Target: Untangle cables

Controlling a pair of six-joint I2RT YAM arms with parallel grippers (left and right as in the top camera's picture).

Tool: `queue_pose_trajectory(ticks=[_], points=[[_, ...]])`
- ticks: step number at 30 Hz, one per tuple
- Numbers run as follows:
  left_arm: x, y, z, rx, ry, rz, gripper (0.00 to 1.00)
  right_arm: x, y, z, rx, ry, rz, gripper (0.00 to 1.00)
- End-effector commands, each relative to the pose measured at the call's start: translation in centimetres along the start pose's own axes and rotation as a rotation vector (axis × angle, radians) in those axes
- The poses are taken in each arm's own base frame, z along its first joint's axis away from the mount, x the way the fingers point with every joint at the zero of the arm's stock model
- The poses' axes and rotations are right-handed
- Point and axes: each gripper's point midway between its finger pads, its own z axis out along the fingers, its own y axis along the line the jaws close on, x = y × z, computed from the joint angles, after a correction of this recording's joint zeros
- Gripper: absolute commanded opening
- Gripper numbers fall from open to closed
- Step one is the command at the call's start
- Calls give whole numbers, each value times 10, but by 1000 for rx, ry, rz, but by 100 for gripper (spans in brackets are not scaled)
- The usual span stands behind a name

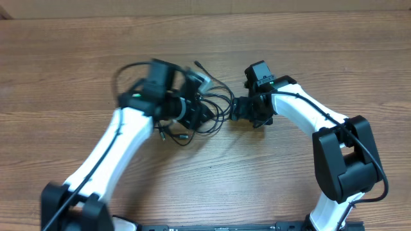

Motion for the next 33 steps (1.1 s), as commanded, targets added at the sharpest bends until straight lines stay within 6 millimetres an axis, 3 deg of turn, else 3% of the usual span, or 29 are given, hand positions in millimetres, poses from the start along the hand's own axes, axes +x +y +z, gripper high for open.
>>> queue_pose_trajectory(ticks=[1,10,14,26,27,28,29,33], points=[[14,14,31,-83,103,133,56,-4,11,-2,-50,4,-55,85],[49,12,79,1,248,210,59,-18,18,-3,-75,-55,-69,88],[61,15,97,20,294,217,59,-21,11,-2,-37,-71,-67,88],[75,30,122,7,333,209,61,-24,8,-2,-17,-89,-64,89],[76,30,122,7,336,207,55,-25,9,-3,-18,-92,-65,89],[76,30,122,8,336,208,34,-26,9,-2,-20,-96,-66,89],[76,31,122,6,337,207,4,-28,10,-3,-23,-102,-68,89],[78,41,118,-28,349,192,4,-30,13,-3,-34,-113,-73,88]])
